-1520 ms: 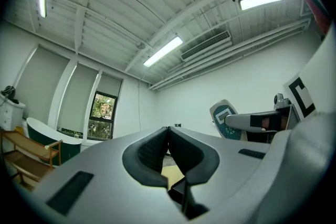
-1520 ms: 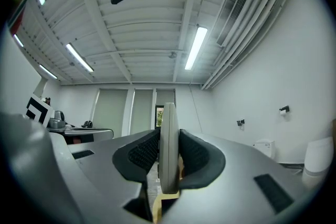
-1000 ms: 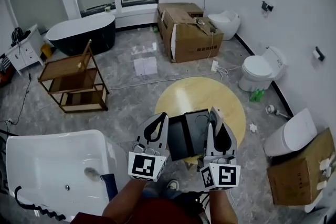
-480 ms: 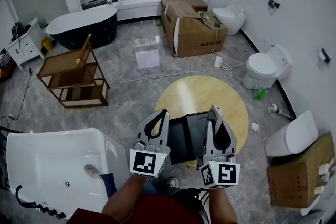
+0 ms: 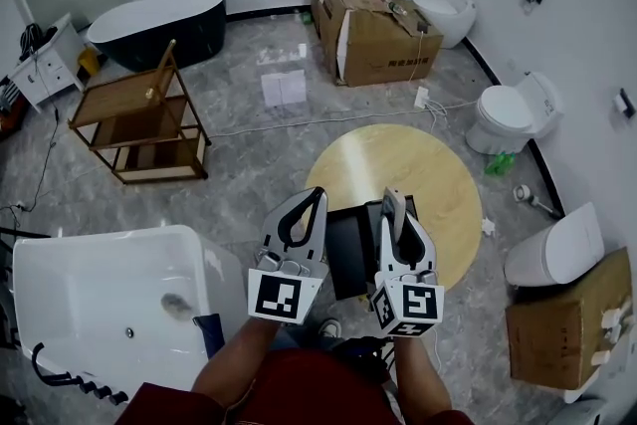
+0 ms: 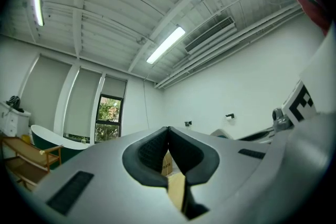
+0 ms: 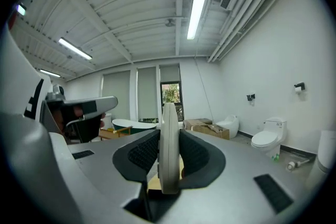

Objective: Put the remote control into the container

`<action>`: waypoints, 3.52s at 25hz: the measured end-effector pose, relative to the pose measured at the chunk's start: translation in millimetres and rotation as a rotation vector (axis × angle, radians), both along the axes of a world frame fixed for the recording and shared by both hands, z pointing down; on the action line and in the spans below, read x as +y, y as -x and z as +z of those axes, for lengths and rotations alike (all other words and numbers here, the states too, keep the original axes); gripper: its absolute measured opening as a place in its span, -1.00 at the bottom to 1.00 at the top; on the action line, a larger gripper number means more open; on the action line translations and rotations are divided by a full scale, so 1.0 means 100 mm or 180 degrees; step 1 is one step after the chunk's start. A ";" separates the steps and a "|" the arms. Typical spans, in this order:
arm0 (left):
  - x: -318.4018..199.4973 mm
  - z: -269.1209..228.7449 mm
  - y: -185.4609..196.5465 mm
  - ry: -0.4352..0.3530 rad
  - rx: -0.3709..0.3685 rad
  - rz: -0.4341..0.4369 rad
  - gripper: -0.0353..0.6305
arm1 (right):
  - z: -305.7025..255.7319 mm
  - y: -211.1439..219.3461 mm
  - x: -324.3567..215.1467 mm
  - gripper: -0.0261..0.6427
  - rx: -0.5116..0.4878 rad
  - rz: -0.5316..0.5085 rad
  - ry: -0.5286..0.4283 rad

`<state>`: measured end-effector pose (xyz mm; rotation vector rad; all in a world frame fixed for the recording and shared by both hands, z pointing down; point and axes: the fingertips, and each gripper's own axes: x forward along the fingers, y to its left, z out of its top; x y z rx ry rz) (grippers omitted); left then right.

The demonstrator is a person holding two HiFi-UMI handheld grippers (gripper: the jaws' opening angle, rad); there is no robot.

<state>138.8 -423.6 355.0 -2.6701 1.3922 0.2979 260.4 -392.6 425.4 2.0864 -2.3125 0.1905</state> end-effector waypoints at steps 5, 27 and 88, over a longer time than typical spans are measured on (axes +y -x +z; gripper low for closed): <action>-0.02 0.02 0.09 -0.0016 0.0030 -0.0043 -0.85 | 0.45 0.15 -0.13 -0.55 0.0102 -0.0093 0.0374; -0.09 0.16 0.57 0.0082 0.0108 -0.0338 -0.85 | 2.41 0.61 -0.39 -0.55 0.0541 -0.0439 0.2163; -0.20 0.17 0.52 0.0126 0.0079 -0.0196 -0.85 | 0.68 0.61 -0.52 -0.35 0.0144 -0.0552 0.0731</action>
